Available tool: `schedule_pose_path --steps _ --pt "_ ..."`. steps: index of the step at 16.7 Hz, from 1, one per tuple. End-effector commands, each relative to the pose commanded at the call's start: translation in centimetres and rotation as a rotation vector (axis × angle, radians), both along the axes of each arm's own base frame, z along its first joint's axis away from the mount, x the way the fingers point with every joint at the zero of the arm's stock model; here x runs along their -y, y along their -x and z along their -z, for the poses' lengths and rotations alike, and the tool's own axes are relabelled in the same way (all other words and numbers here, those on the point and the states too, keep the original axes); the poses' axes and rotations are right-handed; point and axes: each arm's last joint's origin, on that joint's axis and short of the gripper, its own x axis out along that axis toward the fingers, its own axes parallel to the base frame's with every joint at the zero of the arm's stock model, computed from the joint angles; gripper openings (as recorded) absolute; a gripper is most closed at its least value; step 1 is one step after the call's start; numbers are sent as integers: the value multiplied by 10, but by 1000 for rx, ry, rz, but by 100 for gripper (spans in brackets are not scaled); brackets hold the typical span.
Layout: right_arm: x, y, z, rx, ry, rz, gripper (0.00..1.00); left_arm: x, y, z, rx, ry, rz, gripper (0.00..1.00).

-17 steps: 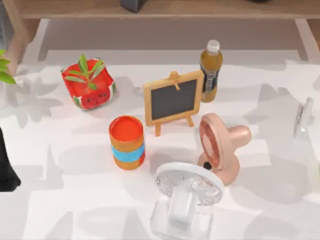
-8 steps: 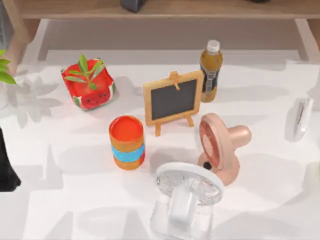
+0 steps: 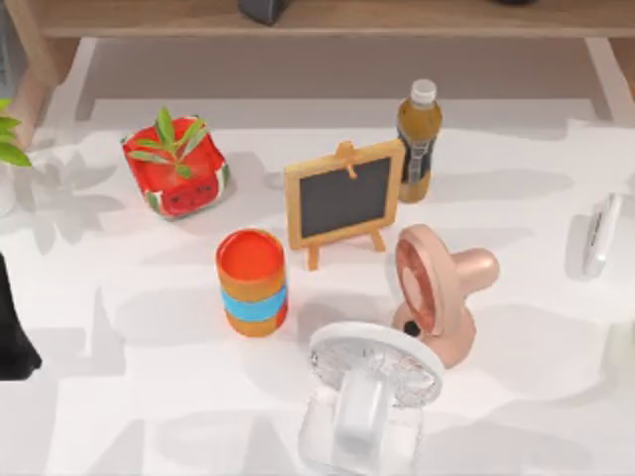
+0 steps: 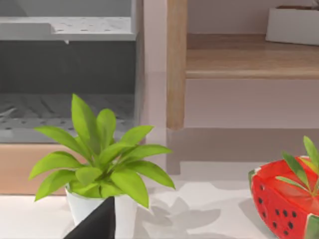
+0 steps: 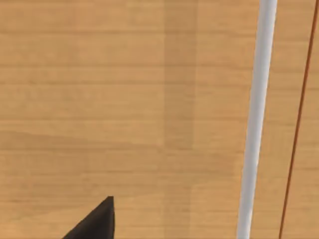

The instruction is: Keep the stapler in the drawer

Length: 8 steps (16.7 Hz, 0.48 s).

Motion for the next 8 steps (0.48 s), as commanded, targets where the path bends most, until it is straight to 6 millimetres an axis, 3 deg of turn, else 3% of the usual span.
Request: schedule_pose_path --steps 8 --pt "0 -24 0 0 0 0 100 0 0 0 0 0 0 100"
